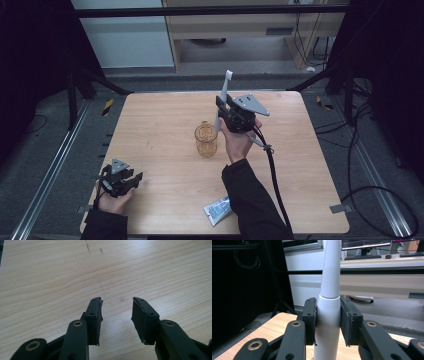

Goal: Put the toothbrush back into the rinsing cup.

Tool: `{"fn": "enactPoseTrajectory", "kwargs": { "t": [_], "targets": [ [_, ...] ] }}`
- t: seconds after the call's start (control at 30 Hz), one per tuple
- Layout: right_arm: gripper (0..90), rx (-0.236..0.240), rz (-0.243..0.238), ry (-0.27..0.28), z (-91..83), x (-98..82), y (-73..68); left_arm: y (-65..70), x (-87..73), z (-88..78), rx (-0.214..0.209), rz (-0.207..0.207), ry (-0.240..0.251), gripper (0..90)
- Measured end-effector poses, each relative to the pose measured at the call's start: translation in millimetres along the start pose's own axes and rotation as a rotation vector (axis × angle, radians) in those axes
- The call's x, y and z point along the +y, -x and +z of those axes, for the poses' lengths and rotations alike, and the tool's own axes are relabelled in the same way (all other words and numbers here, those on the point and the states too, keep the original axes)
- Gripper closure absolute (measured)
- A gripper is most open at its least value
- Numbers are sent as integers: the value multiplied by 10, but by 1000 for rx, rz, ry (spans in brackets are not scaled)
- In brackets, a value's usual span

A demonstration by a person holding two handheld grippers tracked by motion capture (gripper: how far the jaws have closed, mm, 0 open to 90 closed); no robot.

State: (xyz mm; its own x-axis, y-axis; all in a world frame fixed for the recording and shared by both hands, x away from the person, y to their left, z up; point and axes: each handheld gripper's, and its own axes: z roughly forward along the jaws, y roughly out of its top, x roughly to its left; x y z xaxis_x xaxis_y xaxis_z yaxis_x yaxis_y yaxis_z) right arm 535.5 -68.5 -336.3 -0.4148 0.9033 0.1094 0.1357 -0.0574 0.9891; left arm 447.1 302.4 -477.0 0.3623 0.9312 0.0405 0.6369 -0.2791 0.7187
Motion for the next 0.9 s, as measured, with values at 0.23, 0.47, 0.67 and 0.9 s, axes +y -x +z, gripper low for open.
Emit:
{"fn": "enactPoseTrajectory", "kwargs": {
  "t": [0.23, 0.47, 0.67, 0.9],
  "targets": [
    [679, 6, -20, -5, 77, -73, -84, -3, 0, 2, 0, 0, 0, 588],
    [679, 17, -15, -18, 120, -129, -124, -1, 1, 4, -1, 1, -1, 588],
    [679, 33, -22, -23, 184, -200, -243, -1, 1, 5, -1, 2, -1, 588],
    [678, 41, -38, -39, 272, -321, -368, -1, 0, 3, -1, 1, 1, 589]
  ]
}}
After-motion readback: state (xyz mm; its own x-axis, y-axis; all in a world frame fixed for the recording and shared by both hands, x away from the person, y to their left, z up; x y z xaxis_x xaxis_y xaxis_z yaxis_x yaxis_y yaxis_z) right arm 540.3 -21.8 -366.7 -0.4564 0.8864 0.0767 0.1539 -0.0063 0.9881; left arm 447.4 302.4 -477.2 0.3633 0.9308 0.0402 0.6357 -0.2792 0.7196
